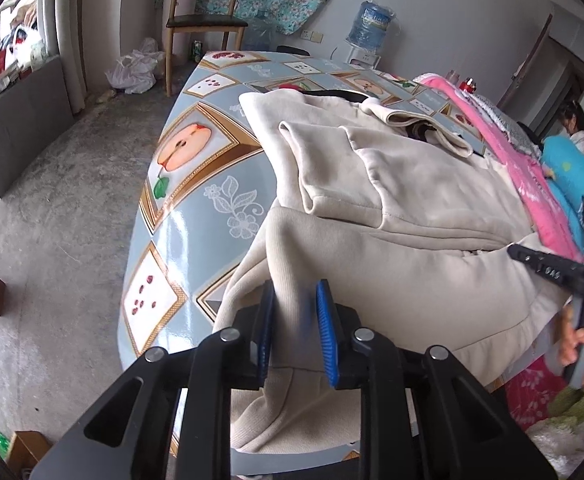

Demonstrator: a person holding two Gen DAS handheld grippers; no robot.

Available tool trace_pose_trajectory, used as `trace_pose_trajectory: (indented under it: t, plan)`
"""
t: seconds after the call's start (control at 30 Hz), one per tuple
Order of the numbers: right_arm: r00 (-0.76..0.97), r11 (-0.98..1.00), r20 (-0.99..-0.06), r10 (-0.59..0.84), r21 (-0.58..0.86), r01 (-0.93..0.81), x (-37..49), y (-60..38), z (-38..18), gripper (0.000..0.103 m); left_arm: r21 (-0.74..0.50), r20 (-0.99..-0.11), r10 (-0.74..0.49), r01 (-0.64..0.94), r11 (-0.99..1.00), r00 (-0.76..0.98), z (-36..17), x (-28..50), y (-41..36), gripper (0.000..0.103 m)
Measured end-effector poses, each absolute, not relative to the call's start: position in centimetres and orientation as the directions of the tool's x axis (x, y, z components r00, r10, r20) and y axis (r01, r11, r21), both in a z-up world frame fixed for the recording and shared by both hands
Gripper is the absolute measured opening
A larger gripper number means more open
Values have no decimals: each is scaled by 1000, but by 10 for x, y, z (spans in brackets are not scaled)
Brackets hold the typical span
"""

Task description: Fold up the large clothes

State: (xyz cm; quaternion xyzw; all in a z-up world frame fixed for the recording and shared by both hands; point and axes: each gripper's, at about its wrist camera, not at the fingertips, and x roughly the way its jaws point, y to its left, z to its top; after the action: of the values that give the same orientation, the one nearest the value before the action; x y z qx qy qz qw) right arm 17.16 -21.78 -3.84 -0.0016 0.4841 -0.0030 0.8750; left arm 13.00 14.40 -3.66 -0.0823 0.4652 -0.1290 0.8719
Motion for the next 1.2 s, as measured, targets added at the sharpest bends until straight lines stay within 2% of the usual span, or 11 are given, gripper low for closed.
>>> trace_pose_trajectory:
  t: [0.13, 0.2, 0.3, 0.4, 0.53, 0.67, 0.83, 0.93, 1.2]
  plan:
    - [563, 998, -825, 39, 55, 12, 161, -220, -24, 15, -301, -785, -338, 157, 940, 519, -33, 131, 147, 21]
    - [583, 996, -810, 69, 86, 2, 154, -222, -15, 42, -294, -795, -332, 158, 943, 508, -33, 133, 145, 21]
    - [596, 991, -793, 126, 133, -33, 147, -221, -5, 52, -263, -820, -302, 148, 953, 486, -37, 141, 142, 27]
    - [589, 984, -791, 168, 166, -57, 143, -219, -5, 63, -273, -832, -298, 123, 954, 468, -40, 151, 142, 27]
    - [562, 985, -810, 168, 156, -69, 139, -214, -19, 64, -328, -816, -332, 94, 940, 473, -43, 157, 145, 27]
    - [533, 991, -835, 134, 115, -70, 136, -210, -39, 64, -372, -770, -395, 149, 916, 502, -32, 148, 139, 27]
    - [551, 992, -825, 127, 92, -92, 132, -208, -41, 65, -334, -820, -344, 106, 937, 457, -43, 162, 136, 27]
    - [559, 986, -812, 168, 151, -78, 128, -223, -33, 65, -339, -828, -341, 88, 937, 446, -48, 167, 138, 27]
    - [633, 973, -765, 117, 217, 82, 119, -324, -3, 65, -241, -840, -265, 113, 964, 473, -47, 162, 126, 27]
